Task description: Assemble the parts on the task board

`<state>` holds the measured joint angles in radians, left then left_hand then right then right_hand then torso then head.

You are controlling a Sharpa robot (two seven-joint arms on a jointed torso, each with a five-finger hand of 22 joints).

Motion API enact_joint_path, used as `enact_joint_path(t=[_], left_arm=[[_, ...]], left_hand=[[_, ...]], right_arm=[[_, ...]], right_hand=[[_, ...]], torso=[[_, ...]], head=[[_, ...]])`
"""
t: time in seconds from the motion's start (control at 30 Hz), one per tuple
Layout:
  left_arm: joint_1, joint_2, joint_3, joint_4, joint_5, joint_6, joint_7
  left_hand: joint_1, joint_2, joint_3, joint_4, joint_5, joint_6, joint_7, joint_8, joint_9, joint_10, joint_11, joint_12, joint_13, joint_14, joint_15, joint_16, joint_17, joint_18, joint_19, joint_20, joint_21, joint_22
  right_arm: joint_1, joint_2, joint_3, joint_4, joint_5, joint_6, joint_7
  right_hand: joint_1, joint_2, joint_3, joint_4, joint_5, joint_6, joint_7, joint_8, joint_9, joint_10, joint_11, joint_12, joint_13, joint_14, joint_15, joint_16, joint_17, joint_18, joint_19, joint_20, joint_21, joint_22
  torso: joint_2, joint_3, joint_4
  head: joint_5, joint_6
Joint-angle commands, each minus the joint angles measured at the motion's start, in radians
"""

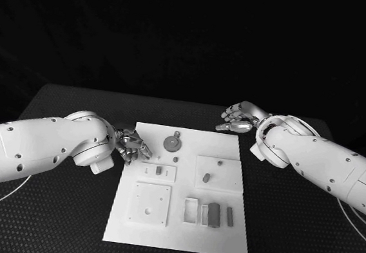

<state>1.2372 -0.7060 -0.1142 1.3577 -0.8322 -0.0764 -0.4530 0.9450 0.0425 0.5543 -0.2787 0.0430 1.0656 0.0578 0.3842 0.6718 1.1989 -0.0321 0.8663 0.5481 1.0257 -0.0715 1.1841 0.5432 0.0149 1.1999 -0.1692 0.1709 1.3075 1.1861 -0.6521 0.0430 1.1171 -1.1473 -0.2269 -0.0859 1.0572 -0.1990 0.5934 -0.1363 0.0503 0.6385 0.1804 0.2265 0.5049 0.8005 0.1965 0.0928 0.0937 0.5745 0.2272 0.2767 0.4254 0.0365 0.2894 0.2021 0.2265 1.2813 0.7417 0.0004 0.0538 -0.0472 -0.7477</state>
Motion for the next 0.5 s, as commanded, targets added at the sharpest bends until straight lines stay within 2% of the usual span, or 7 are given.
enact_joint_path(t=[0.03,0.23,0.5], left_arm=[[0.0,-0.001,-0.002,0.017,-0.073,-0.044,-0.021],[-0.003,-0.006,-0.018,0.046,-0.135,-0.053,-0.061],[-0.011,-0.006,-0.03,0.062,-0.185,-0.057,-0.078]], left_hand=[[0.023,0.017,0.002,-0.006,0.005,0.008,-0.003,0.006,0.003,0.032,-0.022,0.005,0.002,0.008,-0.002,0.005,0.002,-0.002,0.011,0.0,0.005,0.025],[0.014,0.017,0.0,-0.004,0.006,0.01,-0.007,0.025,0.002,0.039,-0.025,0.012,0.005,0.016,-0.006,0.012,0.004,-0.001,0.018,-0.004,0.015,0.024],[0.009,0.015,-0.001,-0.002,0.005,0.01,-0.009,0.036,0.001,0.043,-0.027,0.016,0.007,0.021,-0.009,0.015,0.005,-0.001,0.022,-0.006,0.021,0.024]], right_arm=[[0.0,0.0,0.0,0.007,-0.001,0.0,0.019],[0.0,0.0,0.0,0.015,-0.005,-0.004,0.021],[0.0,0.0,0.0,0.019,-0.005,-0.003,0.022]], right_hand=[[0.005,-0.009,0.0,0.006,-0.001,-0.005,0.027,0.004,0.001,0.002,0.002,-0.007,-0.001,-0.008,-0.002,0.006,0.002,-0.013,-0.009,0.002,0.0,0.002],[0.006,-0.009,-0.001,0.007,-0.001,-0.007,0.027,0.006,0.002,0.003,0.002,-0.008,-0.003,-0.01,-0.004,0.007,0.002,-0.014,-0.011,0.002,0.0,0.006],[0.008,-0.009,-0.001,0.008,-0.001,-0.007,0.026,0.007,0.003,0.004,0.001,-0.009,-0.004,-0.012,-0.003,0.008,0.003,-0.014,-0.013,0.002,0.0,0.009]], torso=[[0.0,0.0006,0.0007],[0.001,0.0015,-0.0006],[0.001,0.0002,0.0]], head=[[0.0,-0.004],[0.003,-0.009],[0.004,-0.013]])
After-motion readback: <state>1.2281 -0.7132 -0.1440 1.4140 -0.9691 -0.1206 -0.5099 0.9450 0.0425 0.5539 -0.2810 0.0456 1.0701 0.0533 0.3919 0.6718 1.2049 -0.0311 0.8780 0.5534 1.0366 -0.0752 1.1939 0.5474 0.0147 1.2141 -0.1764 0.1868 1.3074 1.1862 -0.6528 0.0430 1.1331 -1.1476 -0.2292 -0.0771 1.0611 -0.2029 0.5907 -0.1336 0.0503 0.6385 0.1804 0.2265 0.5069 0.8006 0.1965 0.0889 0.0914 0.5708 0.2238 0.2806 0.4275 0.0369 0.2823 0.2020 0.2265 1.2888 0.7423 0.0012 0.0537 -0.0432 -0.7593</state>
